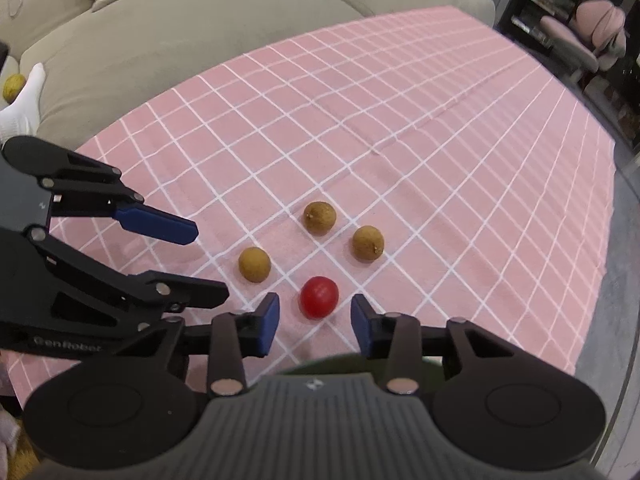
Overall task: Organize fruits
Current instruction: 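Grasp a kiwi with the left tool while the right tool grasps the red tomato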
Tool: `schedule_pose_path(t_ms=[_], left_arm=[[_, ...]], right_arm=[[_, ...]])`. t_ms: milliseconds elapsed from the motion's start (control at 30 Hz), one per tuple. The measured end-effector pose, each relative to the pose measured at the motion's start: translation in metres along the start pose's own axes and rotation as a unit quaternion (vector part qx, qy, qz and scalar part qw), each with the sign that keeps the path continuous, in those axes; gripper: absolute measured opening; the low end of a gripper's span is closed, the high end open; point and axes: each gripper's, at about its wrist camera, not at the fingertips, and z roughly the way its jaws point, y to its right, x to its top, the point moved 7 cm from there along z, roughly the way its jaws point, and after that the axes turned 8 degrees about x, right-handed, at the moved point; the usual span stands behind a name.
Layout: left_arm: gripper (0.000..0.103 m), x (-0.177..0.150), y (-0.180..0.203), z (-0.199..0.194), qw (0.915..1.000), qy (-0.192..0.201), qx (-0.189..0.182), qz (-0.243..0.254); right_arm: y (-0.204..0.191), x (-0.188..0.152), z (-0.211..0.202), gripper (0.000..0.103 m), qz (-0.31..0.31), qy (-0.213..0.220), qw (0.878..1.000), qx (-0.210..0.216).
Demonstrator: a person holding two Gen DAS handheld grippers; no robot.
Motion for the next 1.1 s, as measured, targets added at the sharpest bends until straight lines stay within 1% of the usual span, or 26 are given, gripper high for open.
schedule_pose_path(t_ms=[133, 300, 433, 533, 567, 633, 700, 767, 867, 1100], left_arm=[[0.053, 0.001, 0.0, 0.012, 1.0, 0.0, 0.006, -0.001], [0.046, -0.001, 0.005, 0.023, 0.9997, -0.002, 0.017, 0.017], [0.044, -0.003, 0.006, 0.03, 0.9997, -0.008, 0.016, 0.019], [0.044, -0.004, 0.009, 0.034, 0.9995, -0.007, 0.018, 0.024], [0.042, -0.004, 0.01, 0.035, 0.9995, -0.007, 0.018, 0.026], [0.039, -0.004, 0.011, 0.037, 0.9994, -0.009, 0.019, 0.028], [0.032, -0.004, 0.011, 0.037, 0.9994, -0.009, 0.019, 0.027], [0.028, -0.004, 0.011, 0.037, 0.9994, -0.01, 0.019, 0.026], [0.027, -0.005, 0.01, 0.036, 0.9994, -0.012, 0.02, 0.025], [0.027, -0.002, 0.005, 0.027, 0.9998, -0.003, 0.018, 0.006]], right_arm=[[0.011, 0.004, 0.018, 0.033, 0.015, -0.024, 1.0, 0.013], [0.02, 0.005, 0.037, 0.033, 0.031, -0.049, 0.998, 0.037], [0.026, 0.005, 0.045, 0.033, 0.048, -0.054, 0.996, 0.05], [0.027, 0.005, 0.05, 0.033, 0.063, -0.054, 0.994, 0.071], [0.026, 0.005, 0.051, 0.033, 0.067, -0.056, 0.993, 0.077], [0.025, 0.005, 0.054, 0.033, 0.067, -0.057, 0.993, 0.079], [0.025, 0.005, 0.056, 0.032, 0.072, -0.056, 0.993, 0.081], [0.025, 0.006, 0.056, 0.029, 0.076, -0.055, 0.992, 0.08], [0.024, 0.005, 0.056, 0.024, 0.079, -0.055, 0.992, 0.078], [0.023, 0.007, 0.053, 0.023, 0.091, -0.046, 0.992, 0.071]])
